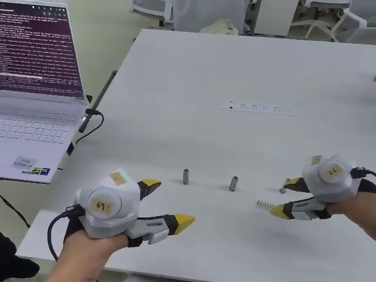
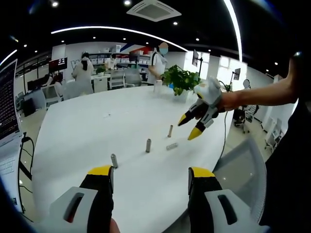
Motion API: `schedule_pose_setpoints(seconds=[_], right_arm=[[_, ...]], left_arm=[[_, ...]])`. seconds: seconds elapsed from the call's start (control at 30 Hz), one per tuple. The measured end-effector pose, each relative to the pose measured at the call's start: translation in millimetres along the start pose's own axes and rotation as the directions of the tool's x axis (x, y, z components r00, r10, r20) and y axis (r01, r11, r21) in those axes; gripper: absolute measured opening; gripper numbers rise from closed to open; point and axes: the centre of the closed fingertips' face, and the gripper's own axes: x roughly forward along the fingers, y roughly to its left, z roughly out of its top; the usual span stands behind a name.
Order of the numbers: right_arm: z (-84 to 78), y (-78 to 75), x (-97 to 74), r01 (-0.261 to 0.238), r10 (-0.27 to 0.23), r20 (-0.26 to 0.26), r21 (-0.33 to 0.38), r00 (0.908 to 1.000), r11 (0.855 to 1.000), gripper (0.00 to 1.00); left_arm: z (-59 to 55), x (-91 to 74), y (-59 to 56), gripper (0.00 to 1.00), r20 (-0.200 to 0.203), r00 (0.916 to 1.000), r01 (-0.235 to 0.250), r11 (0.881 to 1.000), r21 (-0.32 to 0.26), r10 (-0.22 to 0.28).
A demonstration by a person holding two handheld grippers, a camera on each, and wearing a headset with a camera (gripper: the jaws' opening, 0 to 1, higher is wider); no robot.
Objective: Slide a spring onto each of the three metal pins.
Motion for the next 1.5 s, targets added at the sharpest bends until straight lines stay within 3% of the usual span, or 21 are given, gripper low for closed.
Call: schedule_pose_setpoints(seconds=[0.2, 0.47, 1.03, 1.23, 1.5], right_arm=[[0.3, 0.2, -9.7, 0.043, -0.047, 0.074, 0.054, 0.9962, 0.998, 0.49], [2.9, -5.2, -30.4, 0.084, -0.110, 0.170, 0.152, 0.9793, 0.985, 0.52], [-9.3, 12.5, -52.3, 0.093, -0.149, 0.222, 0.246, 0.9635, 0.965, 0.62], [-14.4, 19.9, -55.7, 0.089, -0.153, 0.227, 0.270, 0.9617, 0.959, 0.65], [-24.4, 33.8, -56.7, 0.073, -0.140, 0.218, 0.290, 0.9659, 0.954, 0.69]], left_arm=[[1.6, 3.8, 0.4, 0.58, 0.001, 1.0000, 0.002, 1.000, -0.001, -0.002], [4.0, 7.8, -1.8, 0.58, -0.004, 0.9999, 0.012, 1.000, 0.006, -0.011], [3.4, 9.9, 2.0, 0.59, -0.017, 0.9998, 0.013, 1.000, 0.019, -0.013], [2.5, 10.7, 3.1, 0.60, -0.020, 0.9997, 0.014, 1.000, 0.017, -0.013], [0.6, 12.7, 1.4, 0.61, -0.028, 0.9995, 0.016, 1.000, 0.012, -0.016]])
